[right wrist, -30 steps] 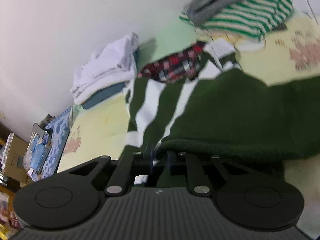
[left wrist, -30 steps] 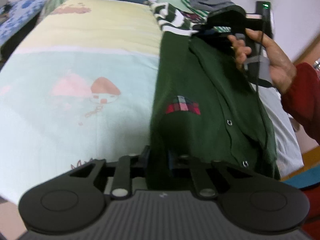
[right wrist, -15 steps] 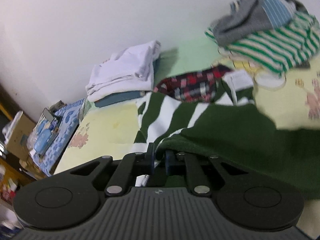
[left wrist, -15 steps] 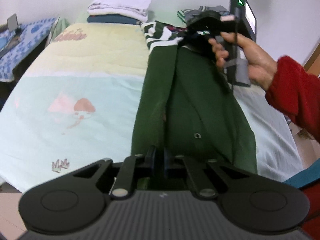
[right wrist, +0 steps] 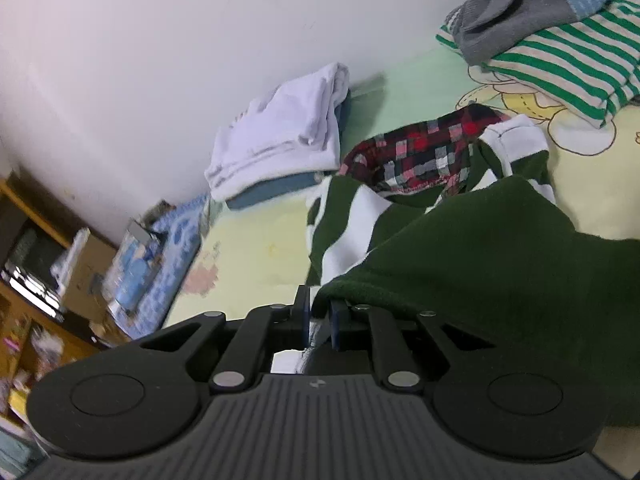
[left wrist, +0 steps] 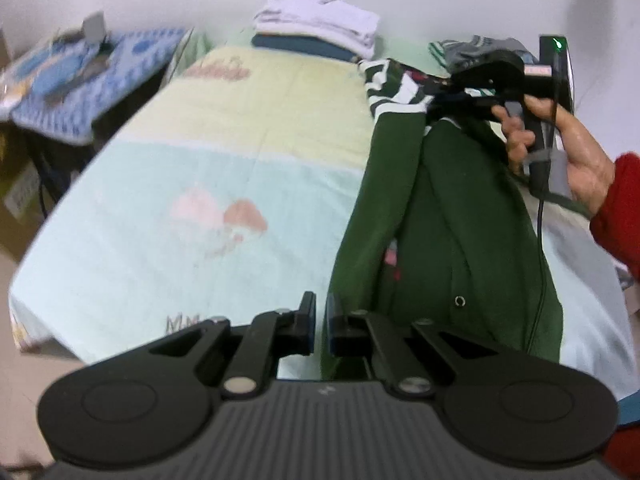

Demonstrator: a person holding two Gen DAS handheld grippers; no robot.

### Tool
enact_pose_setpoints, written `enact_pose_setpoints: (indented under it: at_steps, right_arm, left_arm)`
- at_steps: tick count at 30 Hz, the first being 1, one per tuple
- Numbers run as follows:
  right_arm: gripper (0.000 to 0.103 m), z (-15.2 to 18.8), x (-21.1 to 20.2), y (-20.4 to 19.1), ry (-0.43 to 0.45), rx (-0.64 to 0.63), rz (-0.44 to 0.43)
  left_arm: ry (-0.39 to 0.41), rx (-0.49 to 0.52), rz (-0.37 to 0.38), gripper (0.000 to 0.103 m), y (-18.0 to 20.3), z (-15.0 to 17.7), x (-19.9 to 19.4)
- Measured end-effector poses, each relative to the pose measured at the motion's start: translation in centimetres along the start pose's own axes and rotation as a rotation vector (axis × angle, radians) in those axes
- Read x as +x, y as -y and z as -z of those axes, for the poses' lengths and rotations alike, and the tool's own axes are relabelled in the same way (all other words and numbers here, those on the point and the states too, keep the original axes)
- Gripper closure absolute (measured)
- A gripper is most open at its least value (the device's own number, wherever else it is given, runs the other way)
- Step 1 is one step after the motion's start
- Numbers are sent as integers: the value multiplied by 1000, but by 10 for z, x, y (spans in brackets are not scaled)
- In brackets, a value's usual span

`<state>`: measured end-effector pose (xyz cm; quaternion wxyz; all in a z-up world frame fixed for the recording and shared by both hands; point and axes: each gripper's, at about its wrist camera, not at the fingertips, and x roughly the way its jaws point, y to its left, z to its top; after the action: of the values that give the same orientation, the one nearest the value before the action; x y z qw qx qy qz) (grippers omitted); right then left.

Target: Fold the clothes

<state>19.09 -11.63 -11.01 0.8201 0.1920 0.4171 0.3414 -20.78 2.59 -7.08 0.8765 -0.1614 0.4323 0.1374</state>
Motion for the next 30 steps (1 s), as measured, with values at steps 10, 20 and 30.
enact_pose_setpoints:
  at_steps: [10,20,30]
  right_arm:
    - [92,3,3,-1,1,-50,13]
    - [92,3,5,-2,-20,-58,20]
    - [94,-8,3,5,26,50,-76]
  left_arm:
    - [2,90,-85,43,27,19,-4]
    - [-81,-57,-16,80,-11,33,21]
    - [24,6,-119,102,17,31,-14]
